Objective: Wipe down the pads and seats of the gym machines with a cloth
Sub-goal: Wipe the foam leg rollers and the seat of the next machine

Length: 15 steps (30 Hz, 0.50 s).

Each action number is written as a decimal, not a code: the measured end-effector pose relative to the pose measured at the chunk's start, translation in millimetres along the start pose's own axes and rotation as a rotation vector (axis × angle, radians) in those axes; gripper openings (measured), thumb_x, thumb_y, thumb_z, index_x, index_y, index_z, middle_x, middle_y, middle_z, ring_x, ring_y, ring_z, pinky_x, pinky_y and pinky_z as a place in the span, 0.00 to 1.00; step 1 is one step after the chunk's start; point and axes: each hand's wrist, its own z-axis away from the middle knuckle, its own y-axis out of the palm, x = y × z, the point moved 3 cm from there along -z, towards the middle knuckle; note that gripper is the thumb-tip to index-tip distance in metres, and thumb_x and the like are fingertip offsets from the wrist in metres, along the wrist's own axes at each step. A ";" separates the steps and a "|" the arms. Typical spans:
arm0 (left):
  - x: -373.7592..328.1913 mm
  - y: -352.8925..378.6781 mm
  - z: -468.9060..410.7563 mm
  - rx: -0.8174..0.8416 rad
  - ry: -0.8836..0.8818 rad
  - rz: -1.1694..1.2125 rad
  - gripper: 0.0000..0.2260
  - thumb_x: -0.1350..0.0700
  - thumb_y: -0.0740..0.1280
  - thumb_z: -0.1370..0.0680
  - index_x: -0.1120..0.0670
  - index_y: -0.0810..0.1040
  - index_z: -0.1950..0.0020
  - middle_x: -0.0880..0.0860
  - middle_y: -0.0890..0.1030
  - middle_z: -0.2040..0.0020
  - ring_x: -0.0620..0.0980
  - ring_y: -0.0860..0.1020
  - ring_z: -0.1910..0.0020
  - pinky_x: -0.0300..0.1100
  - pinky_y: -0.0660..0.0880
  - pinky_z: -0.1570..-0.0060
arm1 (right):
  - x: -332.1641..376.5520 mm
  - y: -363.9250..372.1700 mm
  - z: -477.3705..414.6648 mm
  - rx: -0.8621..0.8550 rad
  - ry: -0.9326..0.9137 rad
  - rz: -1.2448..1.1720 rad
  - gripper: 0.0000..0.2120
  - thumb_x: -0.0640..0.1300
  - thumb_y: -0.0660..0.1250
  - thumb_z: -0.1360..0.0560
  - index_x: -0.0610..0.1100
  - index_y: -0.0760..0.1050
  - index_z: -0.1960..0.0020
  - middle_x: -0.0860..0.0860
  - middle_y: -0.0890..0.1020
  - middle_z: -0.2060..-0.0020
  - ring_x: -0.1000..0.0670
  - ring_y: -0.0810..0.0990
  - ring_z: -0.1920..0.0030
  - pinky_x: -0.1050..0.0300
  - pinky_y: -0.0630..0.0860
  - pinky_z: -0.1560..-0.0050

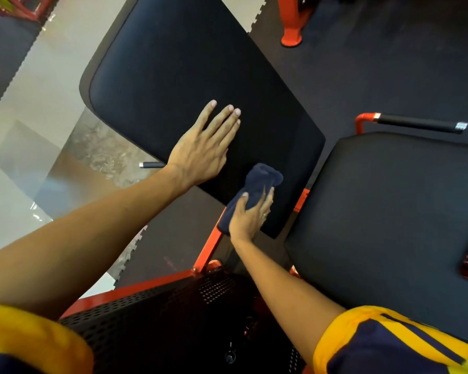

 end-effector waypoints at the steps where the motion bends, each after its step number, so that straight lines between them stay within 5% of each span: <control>1: 0.2 -1.2 0.2 0.003 -0.010 0.022 0.29 0.48 0.44 0.16 0.62 0.49 0.18 0.61 0.50 0.17 0.58 0.49 0.18 0.60 0.50 0.21 | -11.8 -3.2 -9.8 -0.019 0.122 -0.025 0.33 0.57 0.59 0.19 0.42 0.60 0.19 0.43 0.61 0.20 0.35 0.64 0.24 0.39 0.62 0.25; 4: 1.1 -3.1 -0.4 0.034 -0.031 0.048 0.28 0.48 0.45 0.16 0.60 0.50 0.18 0.60 0.50 0.17 0.57 0.49 0.18 0.60 0.49 0.21 | -11.2 -2.3 -24.9 -0.016 0.419 -0.077 0.30 0.54 0.59 0.16 0.44 0.57 0.18 0.46 0.56 0.18 0.36 0.60 0.22 0.38 0.60 0.24; 8: 3.2 -6.1 -3.3 0.042 -0.051 0.094 0.29 0.48 0.47 0.17 0.60 0.54 0.18 0.60 0.53 0.18 0.57 0.51 0.18 0.61 0.50 0.22 | 40.2 5.9 -2.6 0.061 0.139 -0.089 0.30 0.52 0.62 0.17 0.51 0.57 0.18 0.48 0.54 0.18 0.40 0.55 0.20 0.40 0.56 0.22; 12: 4.0 -8.6 -12.0 0.066 -0.046 0.098 0.29 0.47 0.48 0.17 0.59 0.57 0.19 0.59 0.54 0.18 0.57 0.53 0.19 0.60 0.50 0.21 | 15.4 -16.2 -7.7 0.198 -0.072 0.009 0.31 0.45 0.64 0.19 0.47 0.58 0.18 0.48 0.54 0.17 0.42 0.56 0.19 0.42 0.54 0.20; 15: 5.9 -6.1 -27.2 0.067 -0.023 0.065 0.29 0.45 0.46 0.16 0.58 0.55 0.18 0.59 0.53 0.18 0.57 0.53 0.18 0.59 0.49 0.21 | -19.6 -35.8 -44.5 0.220 0.084 0.058 0.32 0.44 0.63 0.18 0.50 0.55 0.17 0.48 0.54 0.17 0.42 0.57 0.20 0.45 0.54 0.20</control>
